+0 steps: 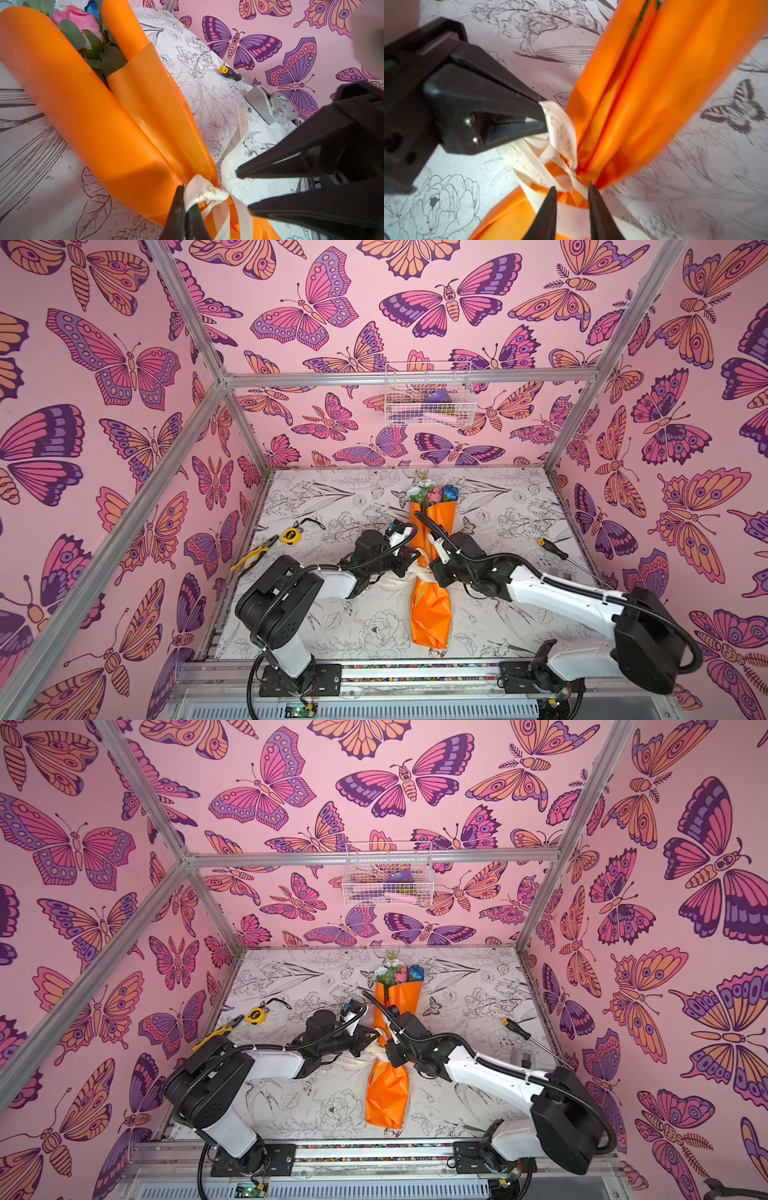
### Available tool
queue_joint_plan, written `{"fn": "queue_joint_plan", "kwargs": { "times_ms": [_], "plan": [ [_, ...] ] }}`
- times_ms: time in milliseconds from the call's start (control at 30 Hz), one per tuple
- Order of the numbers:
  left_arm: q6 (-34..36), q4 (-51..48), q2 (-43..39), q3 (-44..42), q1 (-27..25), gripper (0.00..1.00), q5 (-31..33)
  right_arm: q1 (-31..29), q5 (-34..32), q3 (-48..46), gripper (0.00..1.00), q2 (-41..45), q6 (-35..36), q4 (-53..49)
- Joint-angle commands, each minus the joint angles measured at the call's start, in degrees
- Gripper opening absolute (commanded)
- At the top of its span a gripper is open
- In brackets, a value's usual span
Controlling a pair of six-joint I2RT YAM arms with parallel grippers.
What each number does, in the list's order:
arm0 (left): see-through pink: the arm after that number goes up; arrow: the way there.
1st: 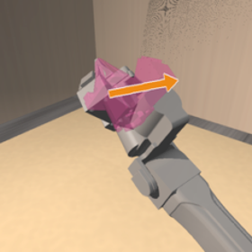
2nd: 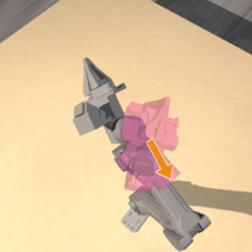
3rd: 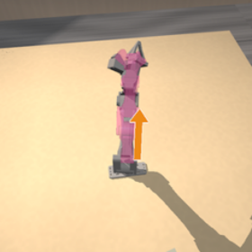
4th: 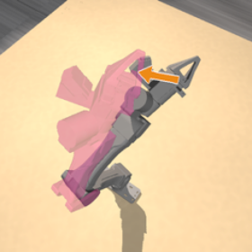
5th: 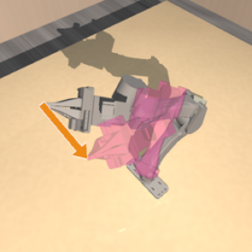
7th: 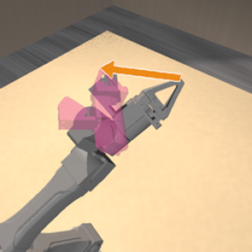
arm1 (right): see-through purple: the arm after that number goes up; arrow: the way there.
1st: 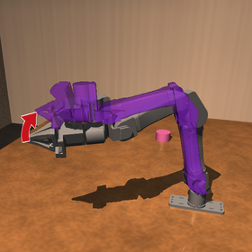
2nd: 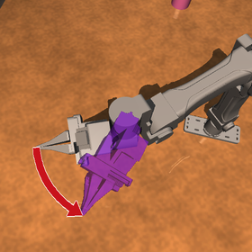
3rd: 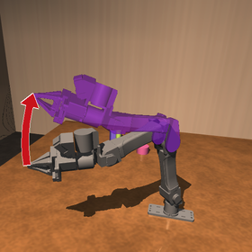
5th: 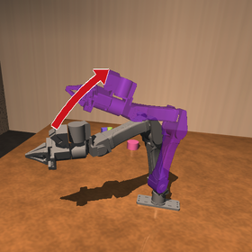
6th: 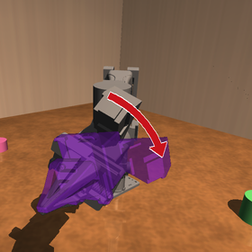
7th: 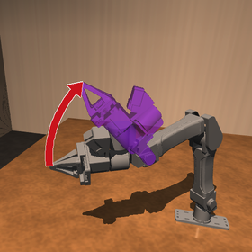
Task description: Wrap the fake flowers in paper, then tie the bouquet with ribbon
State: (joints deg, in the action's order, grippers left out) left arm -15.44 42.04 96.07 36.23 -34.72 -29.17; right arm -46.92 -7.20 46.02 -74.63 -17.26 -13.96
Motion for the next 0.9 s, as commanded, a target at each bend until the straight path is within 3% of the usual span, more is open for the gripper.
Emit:
{"fn": "queue_joint_plan", "kwargs": {
  "times_ms": [0, 167, 433, 867],
  "plan": [
    [1.22, 2.37, 0.01, -1.22, 0.44, 0.01, -2.08, 0.83, -6.72, -1.29, 0.29, 3.98, -5.53, -11.32],
    [0.90, 2.87, 0.13, -1.86, 0.37, 0.01, -2.58, 1.15, -9.31, -5.52, 0.40, 7.98, -8.89, -16.85],
    [1.07, 3.22, 0.15, -2.21, 0.41, 0.01, -2.38, 1.20, -4.14, -11.53, 0.60, 5.75, -6.46, -7.07],
    [0.75, 3.93, 0.76, -2.57, 0.45, 0.00, -1.73, 0.78, -4.62, -9.33, 0.66, -4.15, -2.92, 0.13]
  ]
}}
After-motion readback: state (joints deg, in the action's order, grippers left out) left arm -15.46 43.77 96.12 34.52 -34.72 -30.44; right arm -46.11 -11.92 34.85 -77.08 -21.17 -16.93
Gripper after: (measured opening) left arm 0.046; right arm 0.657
